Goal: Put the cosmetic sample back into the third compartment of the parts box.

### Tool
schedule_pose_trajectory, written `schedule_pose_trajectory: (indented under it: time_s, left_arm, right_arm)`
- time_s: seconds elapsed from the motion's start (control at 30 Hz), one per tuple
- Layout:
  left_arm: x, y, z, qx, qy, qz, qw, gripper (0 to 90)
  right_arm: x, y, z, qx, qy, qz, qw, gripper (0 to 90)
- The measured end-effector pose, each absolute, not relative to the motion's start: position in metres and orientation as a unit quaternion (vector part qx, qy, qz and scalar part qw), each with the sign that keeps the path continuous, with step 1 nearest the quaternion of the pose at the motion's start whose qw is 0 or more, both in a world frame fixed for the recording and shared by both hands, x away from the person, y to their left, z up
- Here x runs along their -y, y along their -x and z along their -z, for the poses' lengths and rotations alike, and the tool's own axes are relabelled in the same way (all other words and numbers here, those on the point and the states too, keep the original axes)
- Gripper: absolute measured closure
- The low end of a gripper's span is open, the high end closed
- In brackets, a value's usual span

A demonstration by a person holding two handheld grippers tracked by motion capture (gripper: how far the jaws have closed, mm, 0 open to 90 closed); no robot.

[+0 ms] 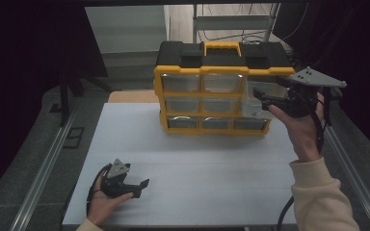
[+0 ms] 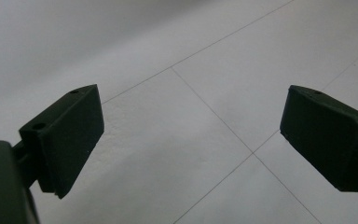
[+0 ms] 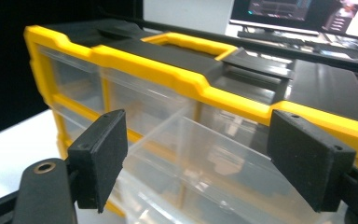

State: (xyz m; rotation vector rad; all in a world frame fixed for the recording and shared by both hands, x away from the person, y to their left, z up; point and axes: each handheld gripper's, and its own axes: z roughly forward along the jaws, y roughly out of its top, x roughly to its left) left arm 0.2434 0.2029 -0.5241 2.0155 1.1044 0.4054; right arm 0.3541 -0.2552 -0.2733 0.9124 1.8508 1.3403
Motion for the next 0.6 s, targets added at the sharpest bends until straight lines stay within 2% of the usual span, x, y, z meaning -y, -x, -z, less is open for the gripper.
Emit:
schedule_pose_trajectory:
  time_s: [0.4, 0.6]
  left_arm:
    - [-0.204, -0.243, 0.523, -0.436, -0.792, -0.158, 0.397, 6.8]
    - [-0.204, -0.241, 0.522, -0.436, -0.791, -0.159, 0.398, 6.8]
  right_arm:
    - [0.247, -0.311, 0.283, -0.724, -0.268, -0.563, 0.295, 23.6]
    - [0.247, -0.302, 0.294, -0.735, -0.250, -0.565, 0.279, 24.2]
